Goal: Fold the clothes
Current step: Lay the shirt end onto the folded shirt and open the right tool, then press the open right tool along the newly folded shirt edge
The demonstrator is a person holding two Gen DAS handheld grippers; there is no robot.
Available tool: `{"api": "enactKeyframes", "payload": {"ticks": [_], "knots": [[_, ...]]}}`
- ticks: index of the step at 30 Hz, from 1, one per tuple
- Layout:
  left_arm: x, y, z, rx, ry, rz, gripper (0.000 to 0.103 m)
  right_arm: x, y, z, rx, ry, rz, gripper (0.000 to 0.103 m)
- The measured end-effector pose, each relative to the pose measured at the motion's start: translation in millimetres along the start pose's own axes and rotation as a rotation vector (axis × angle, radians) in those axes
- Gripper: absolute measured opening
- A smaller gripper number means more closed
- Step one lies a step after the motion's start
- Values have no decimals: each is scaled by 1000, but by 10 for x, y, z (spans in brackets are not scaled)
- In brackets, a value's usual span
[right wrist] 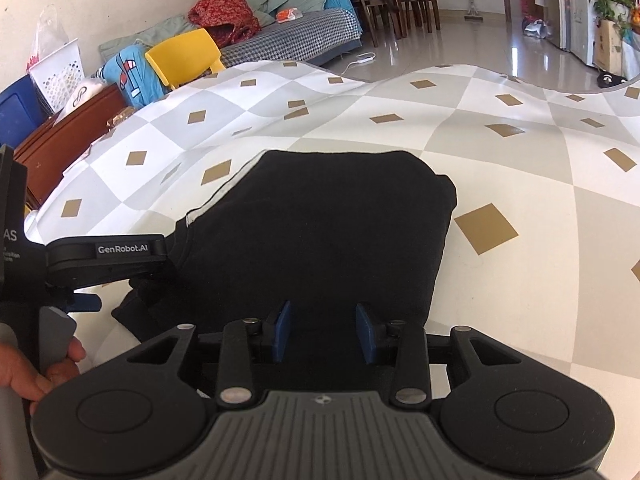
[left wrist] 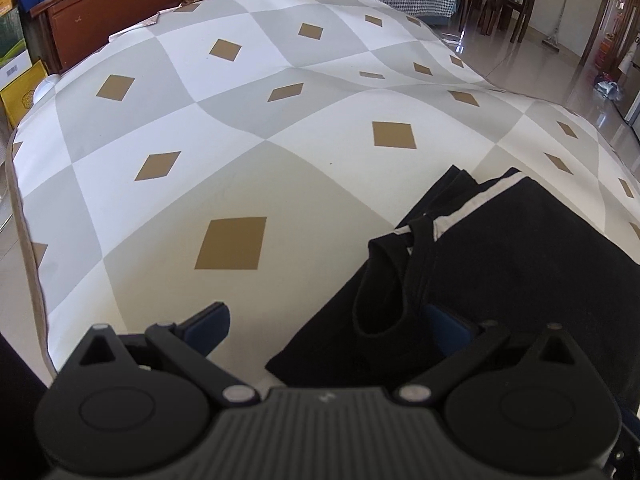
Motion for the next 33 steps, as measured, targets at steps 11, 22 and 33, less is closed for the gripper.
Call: {"api": "enactKeyframes", "payload": {"ticks": [11,22,33], "knots": [[77,128,-29,38,-20,-30,103,39,149,-54,40,28,136,36],[-26,179,26,18,-28,-103,103,-19,162,-22,44,63,162,36],[-322,224,75,-5,-5,-187,103,-294,148,73,45,151,129,36]]}}
Point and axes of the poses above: each gripper's, at about its wrist camera, not at the fingertips, and z roughly against the way its jaws point, x to its left, y to its underside, the point moved 9 cm from there along -z, roughly the way its jaws point, and after that the axes turned 10 degrees about -x, right-handed, at the moved point
